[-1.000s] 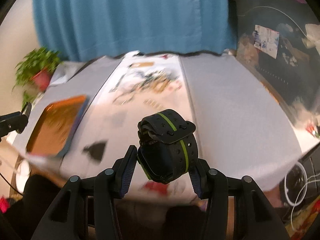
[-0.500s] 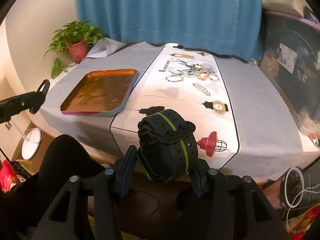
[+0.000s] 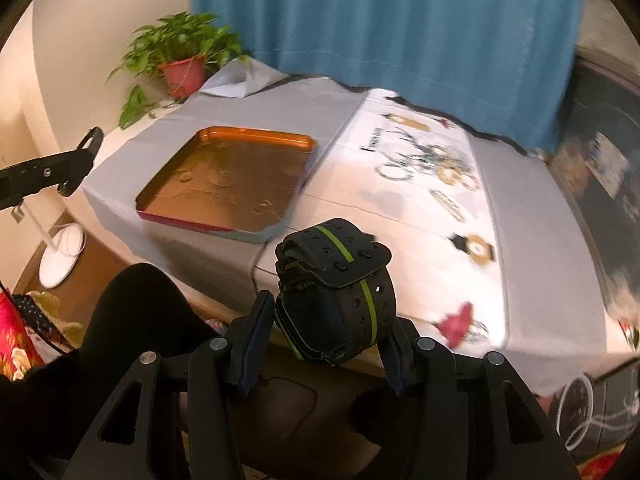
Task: Organize jewelry
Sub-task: 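Carry the watch and bangle to the copper tray and release both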
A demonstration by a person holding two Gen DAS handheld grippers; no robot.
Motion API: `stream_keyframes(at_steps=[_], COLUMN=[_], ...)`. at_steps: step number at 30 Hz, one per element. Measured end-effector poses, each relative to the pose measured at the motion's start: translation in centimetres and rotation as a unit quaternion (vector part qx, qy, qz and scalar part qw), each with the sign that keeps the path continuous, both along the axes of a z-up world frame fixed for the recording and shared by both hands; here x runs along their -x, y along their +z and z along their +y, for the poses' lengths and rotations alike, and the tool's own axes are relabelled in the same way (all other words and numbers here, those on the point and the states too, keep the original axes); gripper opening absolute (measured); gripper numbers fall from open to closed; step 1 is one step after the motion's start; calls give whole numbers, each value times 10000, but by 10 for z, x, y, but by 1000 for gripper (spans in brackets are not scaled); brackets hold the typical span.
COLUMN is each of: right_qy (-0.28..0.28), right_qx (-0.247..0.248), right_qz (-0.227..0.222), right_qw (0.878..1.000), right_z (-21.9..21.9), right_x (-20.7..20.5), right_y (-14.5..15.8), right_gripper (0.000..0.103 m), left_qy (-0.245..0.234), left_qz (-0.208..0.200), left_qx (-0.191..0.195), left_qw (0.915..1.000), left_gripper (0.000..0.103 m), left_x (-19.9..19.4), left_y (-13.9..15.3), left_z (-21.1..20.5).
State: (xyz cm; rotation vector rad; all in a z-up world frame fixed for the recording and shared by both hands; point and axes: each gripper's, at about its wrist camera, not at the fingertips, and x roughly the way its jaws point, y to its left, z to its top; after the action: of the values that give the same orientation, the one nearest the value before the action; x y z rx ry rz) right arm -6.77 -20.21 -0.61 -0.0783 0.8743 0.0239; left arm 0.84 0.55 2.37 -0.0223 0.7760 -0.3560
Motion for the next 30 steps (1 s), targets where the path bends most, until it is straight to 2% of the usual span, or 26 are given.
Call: stream_keyframes(at_steps=[7, 11, 14, 20, 23, 25, 27, 29, 30], right_qy=[472, 685, 715, 785, 857, 989, 1097, 1082, 1007], right_qx=[-353, -320, -357, -328, -282, -269, -141, -223, -332], right_qz=[172, 131, 225, 395, 404, 321, 341, 301, 306], right_qw=[9981, 9971, 9965, 9956, 9951, 9942, 9933, 9934, 9939], right_z=[34, 53, 61, 67, 69, 73, 77, 75, 71], right_x=[-69, -116, -151, -195, -209, -215, -219, -221, -220], right_y=[-12, -21, -34, -57, -64, -67, -69, -67, -66], right_gripper=[50, 50, 50, 50, 43, 25, 25, 26, 29], left_qy=[268, 245, 251, 339, 376, 356, 346, 294, 239], left_qz=[177, 201, 368, 553, 561, 579, 613, 596, 613], left_qx=[-134, -276, -322, -507, -609, -650, -679, -680, -692], left_qw=[9994, 9991, 9985, 9966, 9959, 9956, 9952, 9955, 9954], left_gripper=[59, 59, 59, 59, 59, 59, 60, 61, 68], left_x=[-55, -90, -119, -159, -171, -176, -183, -186, -187], left_y=[-19, -31, -46, -73, -83, -89, -95, -99, -101], left_z=[14, 10, 5, -3, -5, -7, -8, -9, -10])
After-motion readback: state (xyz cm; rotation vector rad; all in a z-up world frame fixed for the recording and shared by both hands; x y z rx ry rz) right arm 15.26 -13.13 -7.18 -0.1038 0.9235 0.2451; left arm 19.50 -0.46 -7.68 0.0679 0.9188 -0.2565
